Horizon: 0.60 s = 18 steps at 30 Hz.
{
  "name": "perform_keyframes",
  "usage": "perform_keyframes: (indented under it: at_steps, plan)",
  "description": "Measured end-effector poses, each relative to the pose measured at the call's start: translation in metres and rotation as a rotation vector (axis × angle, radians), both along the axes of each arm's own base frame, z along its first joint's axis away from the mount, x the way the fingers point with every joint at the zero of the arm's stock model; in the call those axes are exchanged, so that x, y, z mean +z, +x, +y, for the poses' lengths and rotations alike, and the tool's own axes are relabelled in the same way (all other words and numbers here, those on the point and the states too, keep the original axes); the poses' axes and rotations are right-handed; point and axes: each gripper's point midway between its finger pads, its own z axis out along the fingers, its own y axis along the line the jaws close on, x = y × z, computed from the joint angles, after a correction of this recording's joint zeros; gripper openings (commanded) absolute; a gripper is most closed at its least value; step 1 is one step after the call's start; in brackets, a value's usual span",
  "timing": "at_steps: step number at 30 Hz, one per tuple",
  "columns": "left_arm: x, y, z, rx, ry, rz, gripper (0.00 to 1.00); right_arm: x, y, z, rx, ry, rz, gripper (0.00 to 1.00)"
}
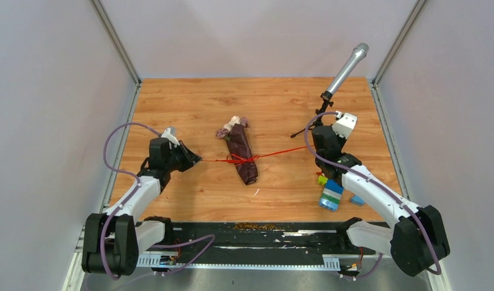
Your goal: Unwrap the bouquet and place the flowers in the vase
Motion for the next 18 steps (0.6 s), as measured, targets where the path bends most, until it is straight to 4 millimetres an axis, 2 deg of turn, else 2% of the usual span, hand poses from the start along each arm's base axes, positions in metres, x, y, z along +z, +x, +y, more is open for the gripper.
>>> perform_keyframes:
  at_steps: [9, 18]
  plan:
    - [-0.005, -0.001, 0.012, 0.042, -0.002, 0.013, 0.0, 0.015, 0.002, -0.017, -0.024, 0.02, -0.031, 0.0]
    - [-0.005, 0.002, 0.032, 0.103, -0.014, 0.019, 0.0, 0.018, 0.002, -0.03, -0.04, 0.013, -0.03, 0.0]
